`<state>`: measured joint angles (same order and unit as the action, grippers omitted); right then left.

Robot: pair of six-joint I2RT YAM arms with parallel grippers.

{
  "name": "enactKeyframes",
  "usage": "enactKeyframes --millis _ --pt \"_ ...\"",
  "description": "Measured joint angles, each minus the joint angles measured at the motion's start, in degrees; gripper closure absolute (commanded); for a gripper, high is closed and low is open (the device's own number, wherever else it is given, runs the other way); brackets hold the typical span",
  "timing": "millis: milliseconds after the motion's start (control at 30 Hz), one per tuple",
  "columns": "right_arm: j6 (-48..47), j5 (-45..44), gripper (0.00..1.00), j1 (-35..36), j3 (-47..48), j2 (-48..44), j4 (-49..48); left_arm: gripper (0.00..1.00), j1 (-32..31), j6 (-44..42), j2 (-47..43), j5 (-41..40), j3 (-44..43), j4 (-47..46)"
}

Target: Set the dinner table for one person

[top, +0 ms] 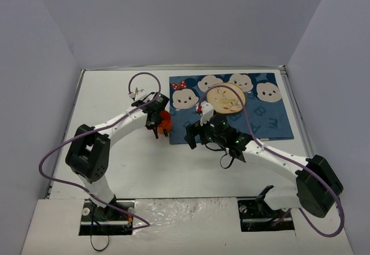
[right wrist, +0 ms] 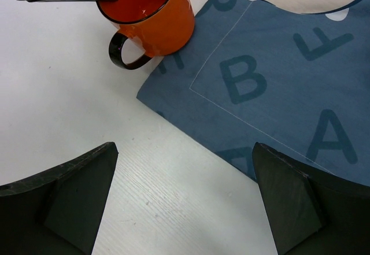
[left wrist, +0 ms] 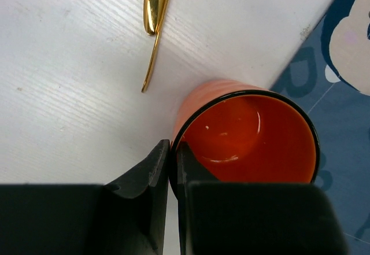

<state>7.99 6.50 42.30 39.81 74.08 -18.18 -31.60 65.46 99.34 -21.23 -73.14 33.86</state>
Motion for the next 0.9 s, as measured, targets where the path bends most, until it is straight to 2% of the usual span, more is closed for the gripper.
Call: enactKeyframes --millis 333,467,733,833,867,900 --pt "-0.2 0.6 0.01 1.3 0.0 1.5 -1.4 1.0 4.1 0.2 -4.5 0.8 5.3 -0.5" --pt "-0.2 0.6 0.01 1.7 0.0 2.0 -1.7 0.84 4.3 0.2 -4.6 0.8 5.5 -0.6" --pt "-0.6 0.6 0.0 2.6 0.3 4.0 -2.2 0.67 4.3 0.2 -5.9 1.7 5.6 -1.2" --pt "-0.7 0.5 0.0 3.2 1.0 5.0 -2.2 0.51 4.3 -0.4 -7.4 1.9 5.6 -1.3" --pt "-0.7 0.4 0.0 3.5 1.4 5.3 -2.2 0.44 4.3 -0.6 -8.1 2.0 5.6 -1.2" --pt "-0.8 0.4 0.0 3.7 1.9 5.6 -2.2 0.33 4.3 -0.9 -8.8 2.1 5.6 -1.2"
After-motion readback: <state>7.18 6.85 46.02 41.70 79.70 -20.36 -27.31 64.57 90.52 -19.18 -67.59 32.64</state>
